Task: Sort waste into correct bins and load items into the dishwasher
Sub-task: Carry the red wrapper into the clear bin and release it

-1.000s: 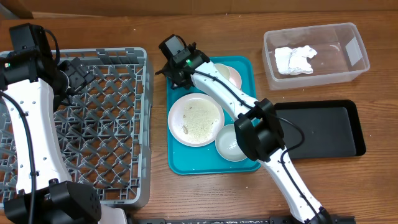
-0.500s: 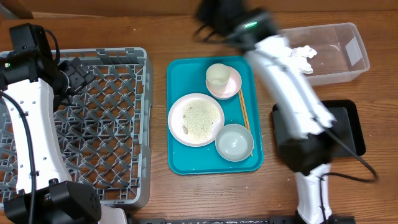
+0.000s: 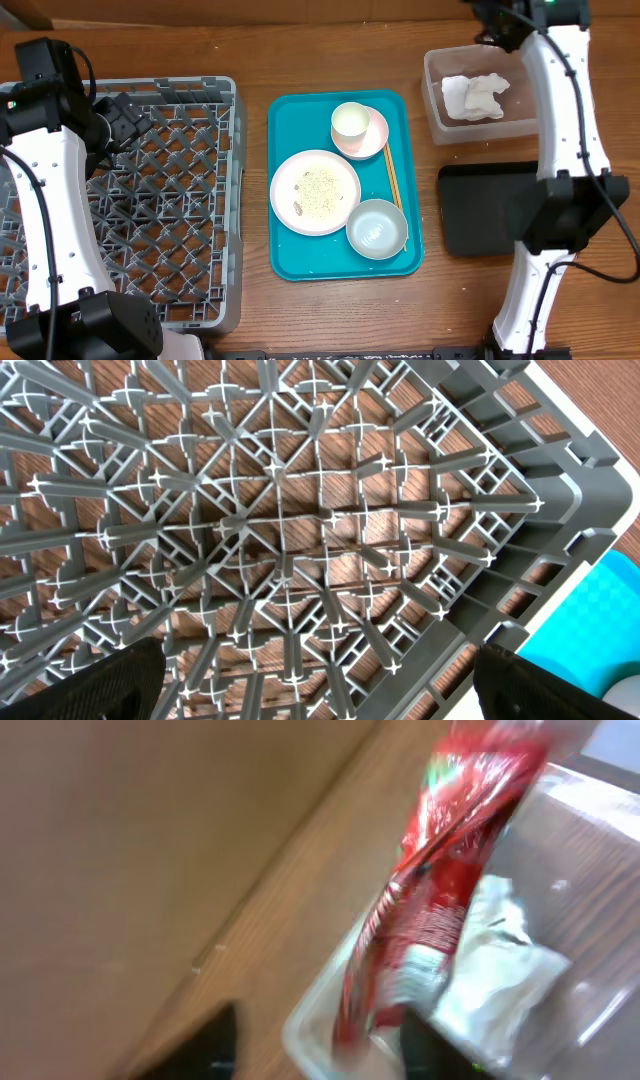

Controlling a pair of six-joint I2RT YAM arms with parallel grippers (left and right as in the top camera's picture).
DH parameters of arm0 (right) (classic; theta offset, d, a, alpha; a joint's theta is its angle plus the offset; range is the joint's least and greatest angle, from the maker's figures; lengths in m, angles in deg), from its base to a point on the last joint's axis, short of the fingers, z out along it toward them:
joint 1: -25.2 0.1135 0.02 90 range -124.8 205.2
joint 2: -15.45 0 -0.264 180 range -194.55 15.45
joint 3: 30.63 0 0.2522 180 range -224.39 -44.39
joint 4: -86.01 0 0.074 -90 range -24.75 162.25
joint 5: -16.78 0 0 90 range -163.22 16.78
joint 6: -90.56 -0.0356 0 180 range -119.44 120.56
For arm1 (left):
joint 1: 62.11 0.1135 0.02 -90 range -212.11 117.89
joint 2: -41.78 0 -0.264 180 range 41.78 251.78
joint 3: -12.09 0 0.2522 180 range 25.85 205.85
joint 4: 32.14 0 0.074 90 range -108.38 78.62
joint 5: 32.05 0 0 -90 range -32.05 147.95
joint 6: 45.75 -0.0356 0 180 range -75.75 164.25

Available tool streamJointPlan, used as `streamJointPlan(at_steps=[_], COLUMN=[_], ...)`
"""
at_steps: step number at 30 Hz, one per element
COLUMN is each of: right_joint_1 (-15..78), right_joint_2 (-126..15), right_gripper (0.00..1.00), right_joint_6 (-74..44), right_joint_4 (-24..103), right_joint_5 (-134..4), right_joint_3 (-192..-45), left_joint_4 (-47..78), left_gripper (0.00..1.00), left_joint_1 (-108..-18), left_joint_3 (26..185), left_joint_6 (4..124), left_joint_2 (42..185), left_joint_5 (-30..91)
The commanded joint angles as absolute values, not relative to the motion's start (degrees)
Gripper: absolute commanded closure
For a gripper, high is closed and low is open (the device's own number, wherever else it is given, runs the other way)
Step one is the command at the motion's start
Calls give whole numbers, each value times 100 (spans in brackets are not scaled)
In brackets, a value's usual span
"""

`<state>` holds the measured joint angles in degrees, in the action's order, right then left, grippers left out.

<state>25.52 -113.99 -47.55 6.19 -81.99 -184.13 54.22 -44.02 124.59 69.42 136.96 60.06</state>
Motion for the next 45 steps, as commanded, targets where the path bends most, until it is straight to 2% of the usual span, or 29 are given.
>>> streamJointPlan(at_steps=[1, 4, 17, 19, 20, 26, 32, 45], right_joint_1=[2362, 2320, 2541, 2477, 2429, 1806, 1282, 1124], right_joint_2=[-11649, -11725, -11201, -10930, -10801, -10138, -10040, -10040], right_gripper=[25, 21, 21, 15, 0, 0, 0, 0], right_joint_6=[-4714, -4716, -4718, -4716, -4716, -4716, -4718, -4718], right_joint_4=[497, 289, -323, -419, -465, -918, -1451, -1444], right_joint_5=[-7594, -7548, -7096, -7102, -7118, -7638, -7594, -7594], right_joint_3=[-18381, -18339, -18333, -18333, -18333, -18333, -18326, -18324], left_joint_4=[5420, 5420, 5420, 5420, 5420, 5420, 5420, 5417], left_gripper=[0, 0, 0, 0, 0, 0, 0, 0], left_joint_1=[-4413, -4413, -4413, -4413, -4413, -4413, -4413, -4413], left_joint_3=[12586, 12586, 12586, 12586, 12586, 12586, 12586, 12586], left_joint_6=[7001, 7001, 7001, 7001, 7001, 7001, 7001, 7001], left_joint_2=[13727, 13727, 13727, 13727, 13727, 13727, 13727, 13727], left_joint_5=[5979, 5979, 5979, 5979, 5979, 5979, 5979, 5979])
